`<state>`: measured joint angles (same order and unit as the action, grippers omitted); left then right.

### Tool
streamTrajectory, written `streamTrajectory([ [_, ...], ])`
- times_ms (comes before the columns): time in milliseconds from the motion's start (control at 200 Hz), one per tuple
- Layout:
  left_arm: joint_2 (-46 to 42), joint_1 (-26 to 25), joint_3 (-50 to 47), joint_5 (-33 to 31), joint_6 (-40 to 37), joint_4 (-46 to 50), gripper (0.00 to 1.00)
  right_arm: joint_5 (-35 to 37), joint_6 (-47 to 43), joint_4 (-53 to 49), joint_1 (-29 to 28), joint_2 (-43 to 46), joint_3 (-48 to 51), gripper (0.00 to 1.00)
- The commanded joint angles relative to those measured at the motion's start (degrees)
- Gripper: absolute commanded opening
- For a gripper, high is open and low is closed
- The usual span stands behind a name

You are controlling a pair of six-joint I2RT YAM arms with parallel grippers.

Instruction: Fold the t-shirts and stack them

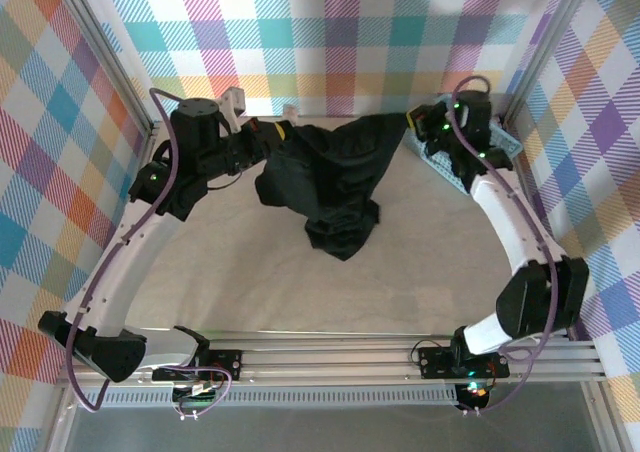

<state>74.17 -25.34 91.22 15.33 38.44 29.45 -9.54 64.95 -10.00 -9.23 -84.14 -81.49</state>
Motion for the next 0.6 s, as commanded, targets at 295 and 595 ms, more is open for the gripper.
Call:
streamTrajectory([
  [295, -3.58, -6.4, 9.82, 8.9, 8.63, -17.09, 0.0, -0.22, -9.41, 0.46, 11.47, 9.88, -15.49, 0.0],
  [595, -3.89, -6.25, 12.74, -3.72, 9.73, -9.61, 0.0, -7.42, -8.79, 2.62, 12.54, -1.47, -23.86, 0.0],
])
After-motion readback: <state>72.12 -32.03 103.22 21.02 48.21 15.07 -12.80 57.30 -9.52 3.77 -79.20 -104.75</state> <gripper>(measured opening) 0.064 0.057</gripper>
